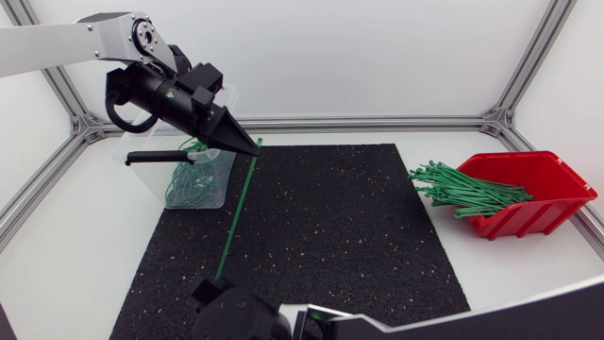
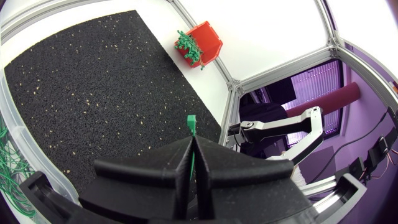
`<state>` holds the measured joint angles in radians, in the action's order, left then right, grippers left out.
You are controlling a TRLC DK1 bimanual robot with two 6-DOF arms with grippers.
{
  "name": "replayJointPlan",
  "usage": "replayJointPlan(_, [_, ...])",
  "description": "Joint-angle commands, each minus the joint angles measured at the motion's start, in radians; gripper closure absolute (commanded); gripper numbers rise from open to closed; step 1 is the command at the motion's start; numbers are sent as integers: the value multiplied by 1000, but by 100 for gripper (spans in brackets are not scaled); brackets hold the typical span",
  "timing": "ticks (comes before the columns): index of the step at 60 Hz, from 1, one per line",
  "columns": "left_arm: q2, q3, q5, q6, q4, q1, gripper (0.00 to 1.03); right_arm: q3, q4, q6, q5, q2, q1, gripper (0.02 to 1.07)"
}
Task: Take a green cable tie from the red box, thread the tail through the head to close it, then place it in the transparent bin on the left.
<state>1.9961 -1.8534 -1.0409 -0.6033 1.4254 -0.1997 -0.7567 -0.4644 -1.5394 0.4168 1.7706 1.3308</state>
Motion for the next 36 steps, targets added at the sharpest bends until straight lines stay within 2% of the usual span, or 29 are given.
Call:
replayJointPlan(1, [21, -26, 4, -23, 27, -9, 100, 26, -26, -42, 8, 32, 21, 61])
replayJointPlan(28, [27, -4, 2, -56, 43, -18, 100, 31, -123, -68, 19, 101, 42, 61])
replayJointPlan(36, [29, -4, 2, -66, 49, -20, 100, 33, -148, -77, 20, 116, 39, 67])
